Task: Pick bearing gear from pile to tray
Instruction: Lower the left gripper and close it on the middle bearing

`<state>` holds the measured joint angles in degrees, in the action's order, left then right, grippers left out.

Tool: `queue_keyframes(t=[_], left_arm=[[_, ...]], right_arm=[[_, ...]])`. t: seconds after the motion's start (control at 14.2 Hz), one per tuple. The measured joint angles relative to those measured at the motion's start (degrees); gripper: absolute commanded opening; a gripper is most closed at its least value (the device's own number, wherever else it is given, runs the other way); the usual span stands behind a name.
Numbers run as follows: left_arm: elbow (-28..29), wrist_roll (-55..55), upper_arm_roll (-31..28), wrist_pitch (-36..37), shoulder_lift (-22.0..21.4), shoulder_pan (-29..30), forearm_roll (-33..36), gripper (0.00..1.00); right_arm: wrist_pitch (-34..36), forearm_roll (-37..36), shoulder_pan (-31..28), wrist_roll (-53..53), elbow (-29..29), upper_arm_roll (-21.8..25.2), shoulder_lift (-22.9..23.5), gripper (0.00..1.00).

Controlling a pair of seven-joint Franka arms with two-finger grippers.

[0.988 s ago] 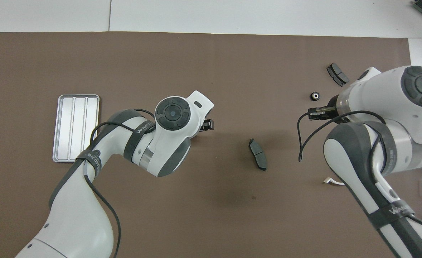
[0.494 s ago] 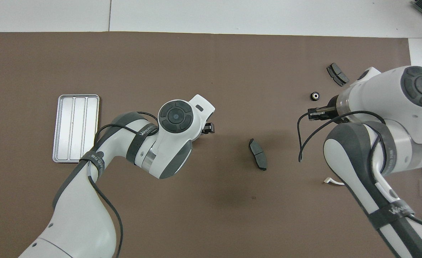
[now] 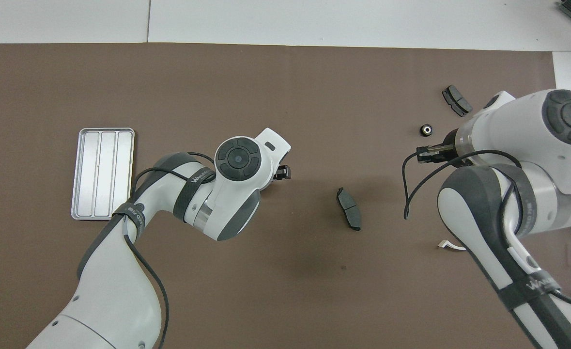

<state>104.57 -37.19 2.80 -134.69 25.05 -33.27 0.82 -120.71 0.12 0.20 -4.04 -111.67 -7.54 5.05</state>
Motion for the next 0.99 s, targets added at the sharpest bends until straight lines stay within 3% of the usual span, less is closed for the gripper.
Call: queue_keyframes(t=[0.42,0.99], left_arm=[[1.48,0.02,0.01,-1.7,0.05,-0.09,0.02,0.75],[1.93,0.04,-0.06,-1.83,-0.11,-0.17,0.23,0.54]], right_arm=[[0.0,0.0,0.22,-0.02,-0.07,-0.02,0.0,0.0],[0.0,0.0,0.22,-0.03,-0.08,-0.02,0.0,0.0]])
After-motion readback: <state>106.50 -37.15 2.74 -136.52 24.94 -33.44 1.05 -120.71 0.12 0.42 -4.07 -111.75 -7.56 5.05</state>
